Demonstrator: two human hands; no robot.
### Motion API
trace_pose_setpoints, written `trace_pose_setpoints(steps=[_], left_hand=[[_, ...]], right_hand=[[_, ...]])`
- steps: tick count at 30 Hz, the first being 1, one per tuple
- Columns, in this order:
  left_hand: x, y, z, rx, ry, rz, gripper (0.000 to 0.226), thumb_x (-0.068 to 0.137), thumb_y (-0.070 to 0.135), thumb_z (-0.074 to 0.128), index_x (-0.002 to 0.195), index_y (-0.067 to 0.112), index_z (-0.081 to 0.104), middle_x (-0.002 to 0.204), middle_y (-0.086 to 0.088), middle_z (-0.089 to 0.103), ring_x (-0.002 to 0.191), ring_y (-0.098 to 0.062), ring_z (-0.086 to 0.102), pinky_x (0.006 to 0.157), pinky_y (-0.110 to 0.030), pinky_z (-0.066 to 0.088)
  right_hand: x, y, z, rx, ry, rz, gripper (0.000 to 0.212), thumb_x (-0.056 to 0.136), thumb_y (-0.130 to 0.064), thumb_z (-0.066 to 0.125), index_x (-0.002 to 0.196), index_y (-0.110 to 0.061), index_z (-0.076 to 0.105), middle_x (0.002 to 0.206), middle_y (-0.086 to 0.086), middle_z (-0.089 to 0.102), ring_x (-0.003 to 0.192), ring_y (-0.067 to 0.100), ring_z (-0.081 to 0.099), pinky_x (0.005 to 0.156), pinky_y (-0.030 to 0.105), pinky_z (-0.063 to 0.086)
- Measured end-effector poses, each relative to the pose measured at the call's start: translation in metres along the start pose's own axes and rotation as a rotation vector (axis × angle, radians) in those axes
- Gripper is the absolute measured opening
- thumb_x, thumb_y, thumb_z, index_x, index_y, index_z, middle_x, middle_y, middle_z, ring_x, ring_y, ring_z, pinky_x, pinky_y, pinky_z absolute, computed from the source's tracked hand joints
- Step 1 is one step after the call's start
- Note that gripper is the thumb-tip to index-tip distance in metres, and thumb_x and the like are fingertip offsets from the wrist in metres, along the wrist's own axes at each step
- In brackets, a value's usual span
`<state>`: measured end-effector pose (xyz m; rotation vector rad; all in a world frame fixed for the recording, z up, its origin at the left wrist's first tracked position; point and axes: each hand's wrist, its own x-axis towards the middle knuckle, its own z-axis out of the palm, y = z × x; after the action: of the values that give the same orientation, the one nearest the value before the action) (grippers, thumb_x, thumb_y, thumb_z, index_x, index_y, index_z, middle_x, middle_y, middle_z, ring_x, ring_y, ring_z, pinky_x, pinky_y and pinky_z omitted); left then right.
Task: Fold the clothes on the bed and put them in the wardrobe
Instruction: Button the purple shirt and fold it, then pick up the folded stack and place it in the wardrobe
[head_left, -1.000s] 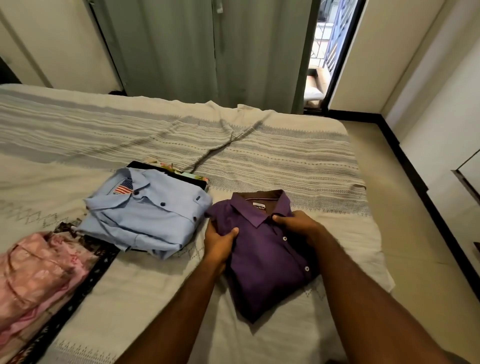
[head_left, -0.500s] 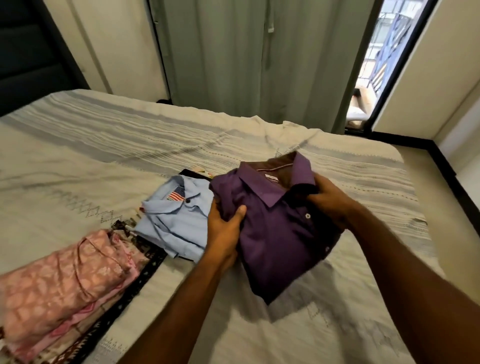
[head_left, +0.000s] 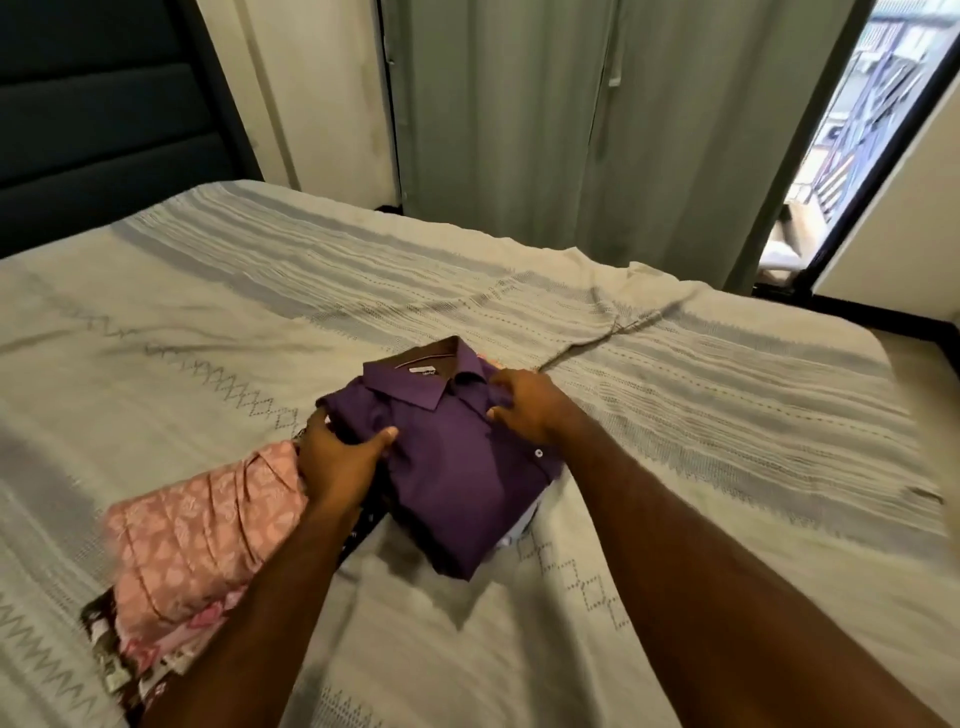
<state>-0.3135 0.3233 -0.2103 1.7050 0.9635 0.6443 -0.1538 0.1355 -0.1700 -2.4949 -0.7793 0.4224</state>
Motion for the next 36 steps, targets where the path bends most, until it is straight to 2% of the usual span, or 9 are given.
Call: trace_pose_setpoints(steps=[3,6,12,15,18,22,26,32,36], left_hand=[[-0.020,0.027,0.014,0.169,0.096,0.171,0.086,0.064,0.033,0.093,0.136,0.013,0.051,0.137,-0.017,0.052,0.127,-0.038,0.049,0.102,-0.054,0.045],[-0.043,0.062,0.045,0.258,0.074,0.339,0.069,0.068,0.037,0.090,0.125,0.013,0.058,0.132,-0.014,0.055,0.126,-0.037,0.046,0.098,-0.050,0.042],[-0.137,0.130,0.140,0.106,-0.398,0.643,0.028,0.078,0.023,0.084,0.085,0.016,0.058,0.081,-0.003,0.065,0.077,-0.025,0.061,0.073,-0.036,0.048],[-0.220,0.167,0.198,0.160,-0.600,0.833,0.025,0.083,0.024,0.080,0.076,0.019,0.057,0.067,0.003,0.061,0.063,-0.019,0.057,0.065,-0.031,0.044],[-0.330,0.202,0.267,0.202,-0.825,1.022,0.032,0.084,0.025,0.080,0.069,0.027,0.052,0.064,0.006,0.059,0.061,-0.017,0.057,0.062,-0.030,0.046],[-0.463,0.228,0.342,0.165,-1.075,1.141,0.027,0.083,0.021,0.081,0.072,0.025,0.056,0.068,0.000,0.064,0.065,-0.023,0.062,0.066,-0.037,0.054],[-0.576,0.253,0.414,0.206,-1.299,1.262,0.012,0.088,0.021,0.075,0.089,0.016,0.065,0.078,0.000,0.065,0.076,-0.023,0.064,0.075,-0.041,0.056],[-0.698,0.276,0.535,0.287,-1.459,1.396,0.013,0.092,0.023,0.070,0.097,0.012,0.065,0.086,0.001,0.063,0.082,-0.023,0.062,0.078,-0.044,0.055],[-0.732,0.292,0.588,0.355,-1.539,1.429,0.021,0.094,0.026,0.068,0.108,0.011,0.064,0.102,-0.005,0.064,0.091,-0.021,0.061,0.081,-0.036,0.052]], right_hand=[[-0.024,0.020,-0.010,-0.006,0.060,0.055,0.049,0.093,-0.029,0.069,0.139,-0.018,0.056,0.137,0.013,0.059,0.125,0.032,0.056,0.104,0.039,0.046],[-0.058,0.040,-0.032,0.012,0.116,0.103,0.037,0.094,-0.028,0.067,0.130,-0.020,0.061,0.134,0.012,0.061,0.118,0.028,0.059,0.102,0.039,0.048],[-0.177,0.108,-0.100,-0.065,0.308,0.271,0.023,0.095,-0.037,0.066,0.117,-0.029,0.064,0.128,0.002,0.062,0.115,0.023,0.059,0.100,0.046,0.049],[-0.264,0.159,-0.143,-0.099,0.458,0.407,0.015,0.094,-0.037,0.065,0.107,-0.032,0.068,0.120,0.000,0.066,0.108,0.024,0.063,0.096,0.046,0.052],[-0.376,0.220,-0.186,-0.148,0.596,0.615,0.013,0.094,-0.031,0.060,0.102,-0.030,0.070,0.111,0.000,0.069,0.099,0.027,0.066,0.089,0.042,0.055],[-0.497,0.303,-0.213,-0.099,0.822,0.816,0.013,0.093,-0.031,0.061,0.099,-0.027,0.072,0.099,0.001,0.072,0.093,0.025,0.069,0.082,0.036,0.057],[-0.587,0.380,-0.227,-0.065,0.952,0.923,0.013,0.098,-0.029,0.059,0.100,-0.023,0.071,0.098,0.002,0.072,0.089,0.021,0.068,0.077,0.034,0.057],[-0.654,0.496,-0.257,0.016,0.981,1.085,0.015,0.101,-0.026,0.059,0.105,-0.017,0.070,0.099,0.001,0.071,0.080,0.012,0.059,0.069,0.026,0.048],[-0.657,0.542,-0.288,0.065,0.917,1.146,0.018,0.100,-0.028,0.061,0.112,-0.017,0.068,0.107,0.000,0.070,0.094,0.015,0.067,0.079,0.027,0.055]])
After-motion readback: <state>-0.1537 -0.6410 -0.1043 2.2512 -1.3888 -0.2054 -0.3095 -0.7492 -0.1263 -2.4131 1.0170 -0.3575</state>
